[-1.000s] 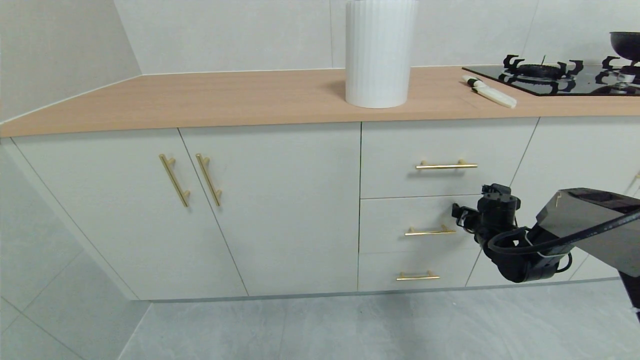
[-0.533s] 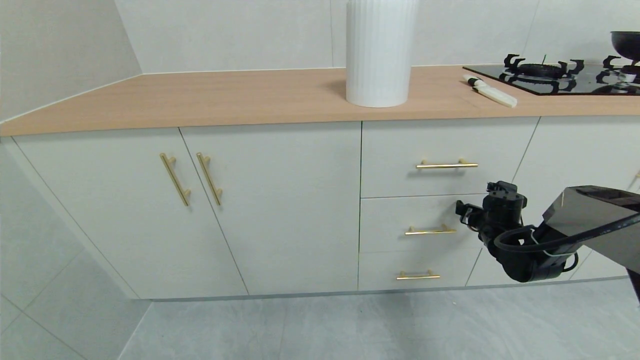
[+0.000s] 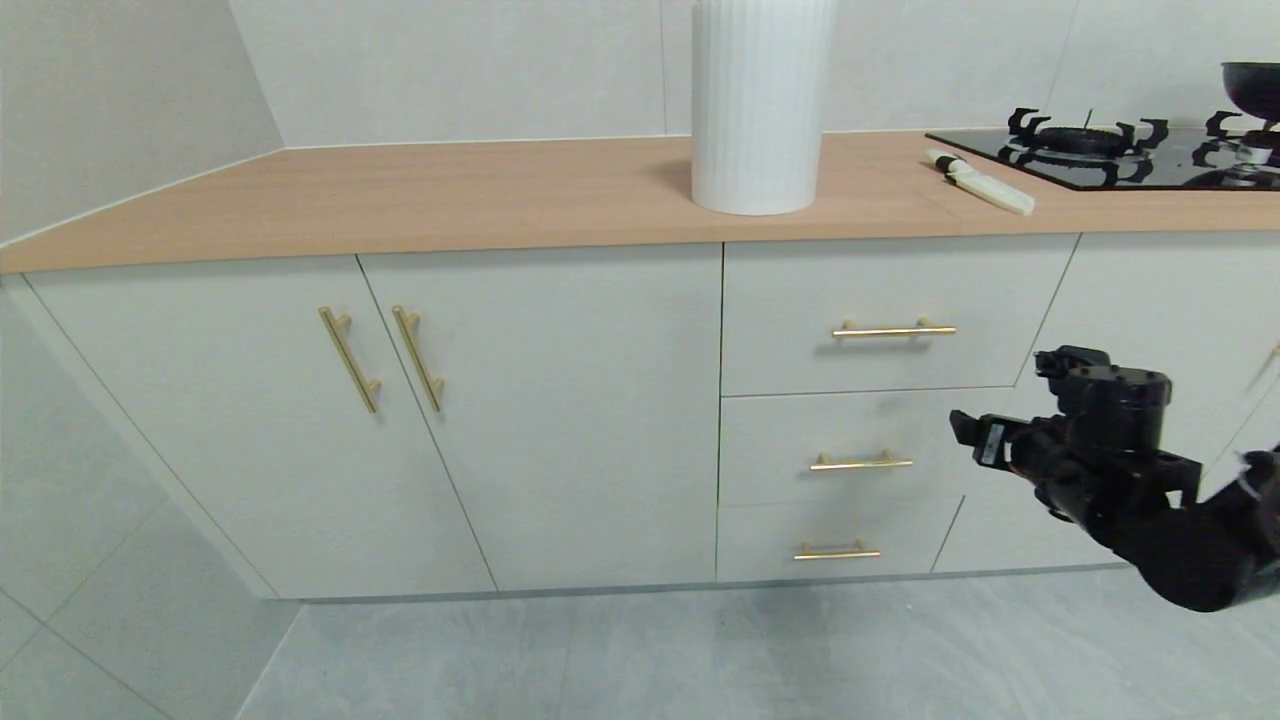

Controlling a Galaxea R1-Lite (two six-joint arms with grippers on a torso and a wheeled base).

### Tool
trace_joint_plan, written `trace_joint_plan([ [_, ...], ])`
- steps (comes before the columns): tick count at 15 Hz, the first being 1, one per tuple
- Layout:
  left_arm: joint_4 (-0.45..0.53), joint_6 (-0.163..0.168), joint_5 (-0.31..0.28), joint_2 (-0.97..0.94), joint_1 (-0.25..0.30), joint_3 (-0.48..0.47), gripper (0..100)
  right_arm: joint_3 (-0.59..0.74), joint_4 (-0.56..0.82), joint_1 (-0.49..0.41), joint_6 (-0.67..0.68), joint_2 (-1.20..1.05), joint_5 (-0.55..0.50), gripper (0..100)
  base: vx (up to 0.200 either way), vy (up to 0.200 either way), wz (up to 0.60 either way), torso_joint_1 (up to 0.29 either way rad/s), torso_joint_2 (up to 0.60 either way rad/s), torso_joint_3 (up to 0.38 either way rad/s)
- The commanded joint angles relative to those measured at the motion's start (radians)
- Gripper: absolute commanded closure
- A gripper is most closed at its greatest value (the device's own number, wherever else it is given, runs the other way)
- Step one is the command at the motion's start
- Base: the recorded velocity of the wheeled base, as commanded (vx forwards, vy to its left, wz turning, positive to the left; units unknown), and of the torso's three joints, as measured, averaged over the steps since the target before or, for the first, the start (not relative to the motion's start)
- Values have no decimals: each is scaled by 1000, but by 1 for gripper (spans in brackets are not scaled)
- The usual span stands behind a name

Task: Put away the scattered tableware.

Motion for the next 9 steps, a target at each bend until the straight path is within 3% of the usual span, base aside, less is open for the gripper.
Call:
trace_joint_plan([
  [1, 0, 0, 1, 2, 0, 0, 0, 230, 32, 38, -49, -347, -6, 0, 0, 0, 0, 0, 0, 0],
  [4, 0, 0, 1, 2, 0, 0, 0, 440, 32, 73, -130, -624, -62, 0, 0, 0, 0, 0, 0, 0],
  [7, 0, 0, 1, 2, 0, 0, 0, 528, 55, 67, -173, -782, -77, 0, 0, 0, 0, 0, 0, 0],
  [9, 0, 0, 1, 2, 0, 0, 0, 607, 212, 61, -250, -1075, -81, 0, 0, 0, 0, 0, 0, 0],
])
